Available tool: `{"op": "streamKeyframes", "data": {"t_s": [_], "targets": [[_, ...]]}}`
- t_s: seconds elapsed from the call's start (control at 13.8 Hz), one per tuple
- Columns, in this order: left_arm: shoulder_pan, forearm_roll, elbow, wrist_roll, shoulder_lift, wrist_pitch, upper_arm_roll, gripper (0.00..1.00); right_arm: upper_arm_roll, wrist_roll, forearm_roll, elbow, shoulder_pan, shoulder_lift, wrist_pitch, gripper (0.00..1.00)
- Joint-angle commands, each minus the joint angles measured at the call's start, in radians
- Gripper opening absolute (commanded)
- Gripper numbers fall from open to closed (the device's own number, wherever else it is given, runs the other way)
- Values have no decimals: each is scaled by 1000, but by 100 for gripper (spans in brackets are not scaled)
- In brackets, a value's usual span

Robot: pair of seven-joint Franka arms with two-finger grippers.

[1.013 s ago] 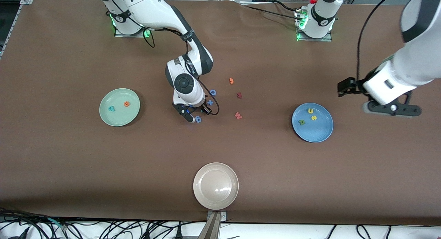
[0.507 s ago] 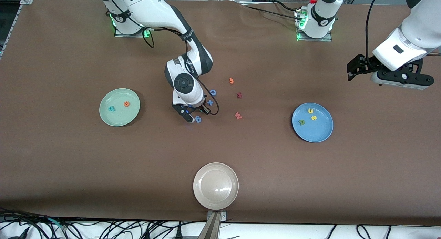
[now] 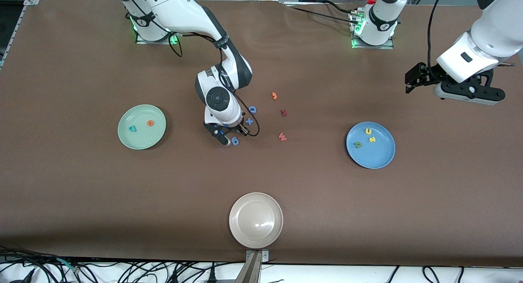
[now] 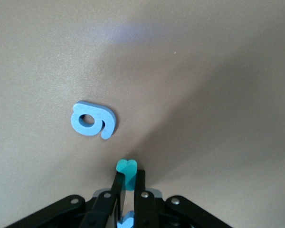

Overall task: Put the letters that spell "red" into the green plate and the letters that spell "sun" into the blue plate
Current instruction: 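Retract the left arm to rest while the right gripper grasps the teal letter, then carry the teal letter onto the green plate and open the right gripper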

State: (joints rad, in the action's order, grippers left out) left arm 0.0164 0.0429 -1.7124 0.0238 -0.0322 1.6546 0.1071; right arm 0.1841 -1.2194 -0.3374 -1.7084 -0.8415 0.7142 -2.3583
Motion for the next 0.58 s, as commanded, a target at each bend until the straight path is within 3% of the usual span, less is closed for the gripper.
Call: {"op": "streamKeyframes", "data": {"t_s": [0.0,0.22,0.51], "targets": [[5,35,10,16,8,-21,-17,100,46,1,27,-27,-11,-42,97,0],[7,31,16,13,12,-27,-15,100,103,81,38,-25,-10,-122,256,0],[7,-15,33,-10,14,-36,-15,100,230,289,40,-31,-10,-206,456,0]]}}
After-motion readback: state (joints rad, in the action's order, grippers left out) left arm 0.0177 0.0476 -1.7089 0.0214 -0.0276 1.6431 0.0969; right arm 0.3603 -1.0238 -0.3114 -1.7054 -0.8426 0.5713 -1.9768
